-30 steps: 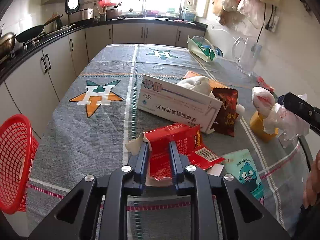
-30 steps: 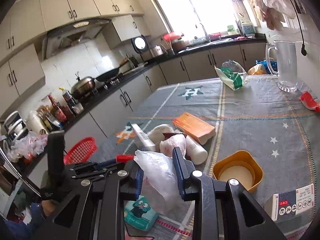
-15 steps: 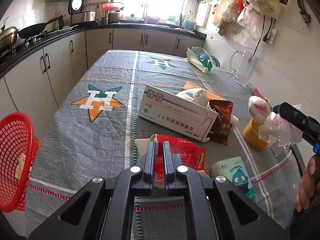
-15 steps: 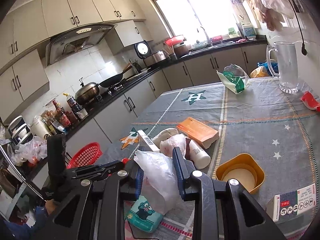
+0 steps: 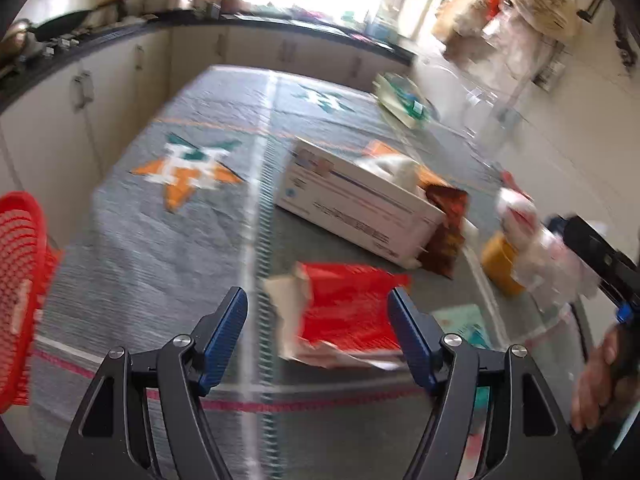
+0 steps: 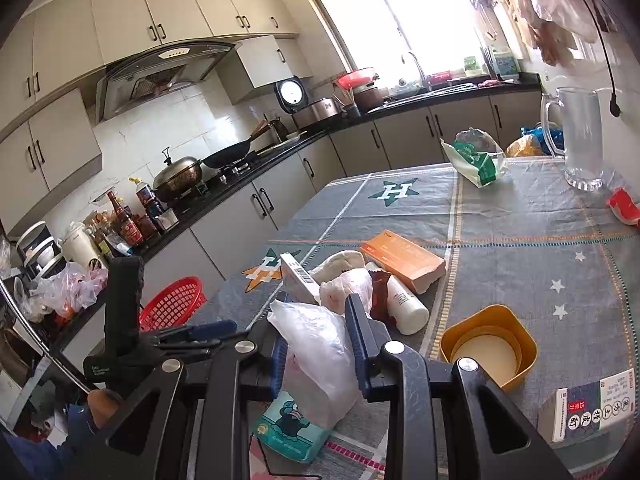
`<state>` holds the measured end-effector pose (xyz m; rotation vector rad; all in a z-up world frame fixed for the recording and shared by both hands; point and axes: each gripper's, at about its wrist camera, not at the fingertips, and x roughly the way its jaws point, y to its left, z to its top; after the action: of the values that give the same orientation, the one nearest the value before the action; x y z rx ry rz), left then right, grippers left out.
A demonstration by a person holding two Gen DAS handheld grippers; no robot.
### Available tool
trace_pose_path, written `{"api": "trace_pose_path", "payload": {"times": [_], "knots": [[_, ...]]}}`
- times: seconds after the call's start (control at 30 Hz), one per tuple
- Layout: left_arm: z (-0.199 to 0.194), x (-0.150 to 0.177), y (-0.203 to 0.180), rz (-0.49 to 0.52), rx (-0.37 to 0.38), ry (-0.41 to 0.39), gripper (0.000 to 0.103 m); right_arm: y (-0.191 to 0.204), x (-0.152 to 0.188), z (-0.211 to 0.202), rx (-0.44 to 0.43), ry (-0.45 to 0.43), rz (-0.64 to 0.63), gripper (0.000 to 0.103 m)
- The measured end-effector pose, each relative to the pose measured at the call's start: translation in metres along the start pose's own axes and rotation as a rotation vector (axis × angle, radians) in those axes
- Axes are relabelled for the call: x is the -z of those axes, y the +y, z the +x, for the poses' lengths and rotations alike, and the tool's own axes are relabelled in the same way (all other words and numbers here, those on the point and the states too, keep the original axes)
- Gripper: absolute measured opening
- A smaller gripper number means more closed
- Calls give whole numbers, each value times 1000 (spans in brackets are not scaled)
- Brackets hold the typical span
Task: Collect trash
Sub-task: 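Lift the red wrapper with the left tool while the right tool holds the white bag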
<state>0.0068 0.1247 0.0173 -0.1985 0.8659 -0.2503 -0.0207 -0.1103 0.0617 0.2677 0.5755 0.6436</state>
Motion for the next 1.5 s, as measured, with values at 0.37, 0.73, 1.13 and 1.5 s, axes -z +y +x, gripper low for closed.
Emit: {"api": "trace_pose_path", "payload": {"times": [0.37,0.73,1.13,1.5], "knots": [[1,19,-36,166,59,38,14,-3,0,0,9,-1,4,30],[-12,16,-26,127,28,-41,0,-1,1,-1,9,-8,-3,30],[-34,9,-15,64,18,-147,0,3,1,1,2,-6,-19,30],[-59,1,4,-18,-10,-194,0,10,3,3,-13,4,-39,30]]}}
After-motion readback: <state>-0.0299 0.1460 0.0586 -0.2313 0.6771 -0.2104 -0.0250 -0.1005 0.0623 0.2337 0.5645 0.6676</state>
